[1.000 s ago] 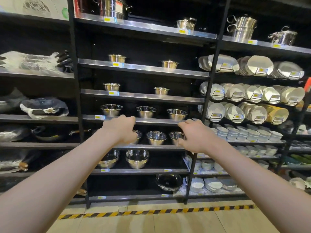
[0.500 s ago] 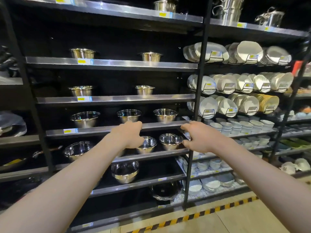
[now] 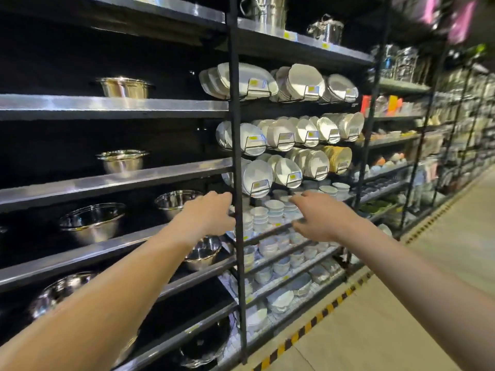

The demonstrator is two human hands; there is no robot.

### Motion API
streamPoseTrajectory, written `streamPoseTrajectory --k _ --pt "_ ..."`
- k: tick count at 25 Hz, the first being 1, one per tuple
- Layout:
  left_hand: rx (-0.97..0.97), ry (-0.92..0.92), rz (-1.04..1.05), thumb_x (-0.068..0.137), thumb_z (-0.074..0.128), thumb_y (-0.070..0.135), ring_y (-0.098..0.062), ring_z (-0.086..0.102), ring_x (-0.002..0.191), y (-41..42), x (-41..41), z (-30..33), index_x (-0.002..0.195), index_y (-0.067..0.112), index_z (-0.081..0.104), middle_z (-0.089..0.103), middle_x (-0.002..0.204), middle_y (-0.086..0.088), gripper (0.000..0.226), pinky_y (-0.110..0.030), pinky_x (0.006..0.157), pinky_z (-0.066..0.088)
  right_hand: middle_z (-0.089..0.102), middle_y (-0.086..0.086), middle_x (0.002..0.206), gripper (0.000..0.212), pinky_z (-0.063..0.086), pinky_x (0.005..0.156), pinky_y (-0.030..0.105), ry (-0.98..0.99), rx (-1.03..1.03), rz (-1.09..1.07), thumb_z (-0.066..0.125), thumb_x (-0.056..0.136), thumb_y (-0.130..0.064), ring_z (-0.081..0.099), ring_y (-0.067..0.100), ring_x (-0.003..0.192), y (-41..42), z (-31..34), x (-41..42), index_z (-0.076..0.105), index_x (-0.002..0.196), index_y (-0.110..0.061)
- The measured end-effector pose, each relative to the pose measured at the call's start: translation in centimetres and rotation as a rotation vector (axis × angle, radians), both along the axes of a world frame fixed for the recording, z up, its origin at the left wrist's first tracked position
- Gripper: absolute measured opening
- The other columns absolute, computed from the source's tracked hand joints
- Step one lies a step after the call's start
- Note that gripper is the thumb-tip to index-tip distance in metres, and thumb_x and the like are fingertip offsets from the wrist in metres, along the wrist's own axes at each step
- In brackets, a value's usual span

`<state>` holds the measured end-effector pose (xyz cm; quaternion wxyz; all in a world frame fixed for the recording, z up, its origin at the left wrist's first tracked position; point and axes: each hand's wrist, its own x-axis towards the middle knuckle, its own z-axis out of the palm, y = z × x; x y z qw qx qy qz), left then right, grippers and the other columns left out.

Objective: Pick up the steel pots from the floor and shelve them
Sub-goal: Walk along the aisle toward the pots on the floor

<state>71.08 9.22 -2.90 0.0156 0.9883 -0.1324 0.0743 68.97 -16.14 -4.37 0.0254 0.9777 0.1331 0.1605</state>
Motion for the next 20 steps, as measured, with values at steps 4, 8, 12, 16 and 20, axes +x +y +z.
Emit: streamPoseTrajectory --k 4,8,12,16,20 --pt "0.014 0.011 -0.210 0.090 0.051 0.037 -0.034 0.058 0.105 -8.8 8.5 -0.4 0.116 0.018 0.050 0.056 0.120 -0.010 0.032 -0.049 0.091 0.051 0.056 0.006 0.115 0.046 0.055 0.083 0.043 0.026 -0.022 -0.230 0.058 0.092 -0.042 0.057 0.029 0.107 -7.1 -0.4 2.7 0.050 0.131 -0.019" --pt "0.041 0.024 -0.417 0.090 0.050 0.038 -0.033 0.057 0.111 -18.2 14.8 -0.5 0.131 0.019 0.048 0.054 0.129 -0.010 0.045 -0.044 0.088 0.051 0.056 0.007 0.110 0.036 0.055 0.077 0.043 0.055 -0.039 -0.450 0.056 0.094 -0.040 0.056 0.028 0.095 -13.3 -0.5 3.3 0.052 0.122 -0.020" --pt "0.025 0.040 -0.687 0.089 0.049 0.040 -0.029 0.056 0.099 -29.4 17.4 -0.6 0.119 0.021 0.048 0.055 0.117 -0.005 0.035 -0.046 0.083 0.052 0.056 0.009 0.120 0.045 0.054 0.082 0.043 0.038 -0.022 -0.702 0.058 0.092 -0.042 0.056 0.032 0.107 -19.8 -1.1 1.9 0.051 0.131 -0.020" --pt "0.016 0.078 -0.866 0.092 0.054 0.037 -0.027 0.057 0.103 -39.6 17.1 -2.1 0.127 0.022 0.048 0.056 0.120 -0.005 0.038 -0.046 0.086 0.054 0.057 0.008 0.120 0.045 0.049 0.076 0.038 0.047 -0.016 -0.876 0.060 0.091 -0.044 0.055 0.032 0.108 -26.4 -2.2 -0.9 0.052 0.130 -0.023" --pt "0.045 0.080 -0.960 0.094 0.056 0.037 -0.030 0.057 0.113 -48.9 16.3 -4.3 0.133 0.021 0.048 0.056 0.129 -0.006 0.044 -0.051 0.093 0.052 0.059 0.007 0.114 0.036 0.047 0.076 0.037 0.036 -0.006 -0.998 0.060 0.088 -0.044 0.058 0.032 0.107 -34.1 -4.5 -3.5 0.054 0.117 -0.023"
